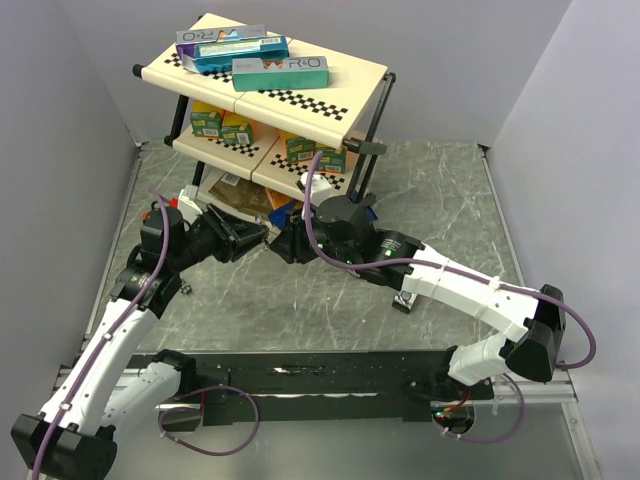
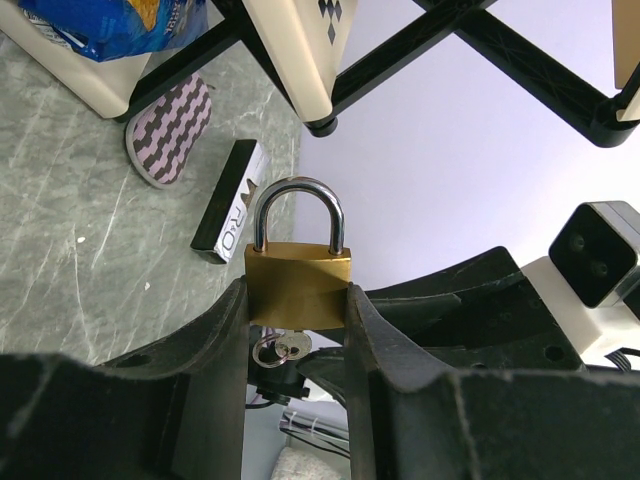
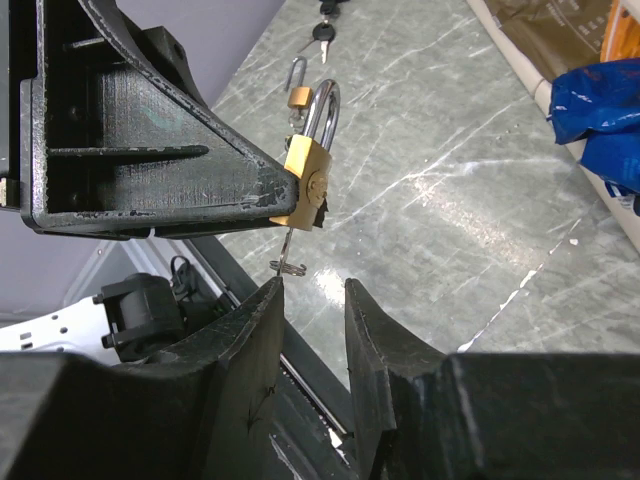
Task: Unlock with the key
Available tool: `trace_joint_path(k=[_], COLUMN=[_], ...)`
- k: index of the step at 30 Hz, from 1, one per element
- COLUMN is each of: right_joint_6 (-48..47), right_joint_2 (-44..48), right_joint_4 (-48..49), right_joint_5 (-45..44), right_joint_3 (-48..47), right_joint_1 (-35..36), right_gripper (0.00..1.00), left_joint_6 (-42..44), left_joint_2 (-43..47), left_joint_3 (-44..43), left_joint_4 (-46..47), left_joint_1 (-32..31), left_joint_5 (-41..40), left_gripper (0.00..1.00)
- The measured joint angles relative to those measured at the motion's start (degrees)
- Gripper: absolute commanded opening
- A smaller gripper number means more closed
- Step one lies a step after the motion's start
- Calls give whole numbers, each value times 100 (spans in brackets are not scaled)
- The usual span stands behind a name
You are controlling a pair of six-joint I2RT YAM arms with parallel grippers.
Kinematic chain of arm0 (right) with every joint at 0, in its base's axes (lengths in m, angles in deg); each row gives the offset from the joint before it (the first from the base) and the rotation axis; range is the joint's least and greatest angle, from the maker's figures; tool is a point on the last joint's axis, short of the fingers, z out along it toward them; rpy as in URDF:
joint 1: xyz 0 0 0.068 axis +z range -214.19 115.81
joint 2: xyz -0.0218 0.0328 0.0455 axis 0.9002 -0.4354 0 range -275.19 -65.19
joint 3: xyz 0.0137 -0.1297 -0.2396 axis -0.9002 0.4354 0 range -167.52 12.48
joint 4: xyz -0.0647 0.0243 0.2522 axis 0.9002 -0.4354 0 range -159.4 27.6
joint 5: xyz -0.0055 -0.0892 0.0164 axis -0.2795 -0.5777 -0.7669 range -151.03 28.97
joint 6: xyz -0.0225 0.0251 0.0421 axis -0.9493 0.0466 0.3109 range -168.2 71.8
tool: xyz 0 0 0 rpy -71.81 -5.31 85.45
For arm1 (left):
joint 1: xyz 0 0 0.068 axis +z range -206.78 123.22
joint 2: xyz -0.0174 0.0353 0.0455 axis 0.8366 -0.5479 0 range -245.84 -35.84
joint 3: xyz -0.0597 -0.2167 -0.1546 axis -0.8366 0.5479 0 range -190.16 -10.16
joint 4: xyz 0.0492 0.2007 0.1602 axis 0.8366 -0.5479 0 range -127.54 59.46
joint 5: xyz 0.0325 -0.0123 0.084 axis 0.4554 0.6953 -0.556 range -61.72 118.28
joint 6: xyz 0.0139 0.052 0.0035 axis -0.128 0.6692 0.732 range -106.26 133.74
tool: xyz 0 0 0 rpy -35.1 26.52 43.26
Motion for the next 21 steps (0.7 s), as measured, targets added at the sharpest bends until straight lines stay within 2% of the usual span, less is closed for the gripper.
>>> trace_joint_path(k=[15, 21], right_joint_6=[-20, -22], right_joint_2=[-63, -90], right_joint_4=[55, 98], right_joint_5=[256, 291], right_joint_3=[-20, -33], right_joint_1=[0, 0], right_gripper=[36, 32], left_joint_6=[0, 0], left_joint_2=[0, 0], left_joint_3=[0, 0], left_joint_4=[0, 0], left_joint_1=[0, 0], left_joint_5=[0, 0], left_gripper=[1, 1])
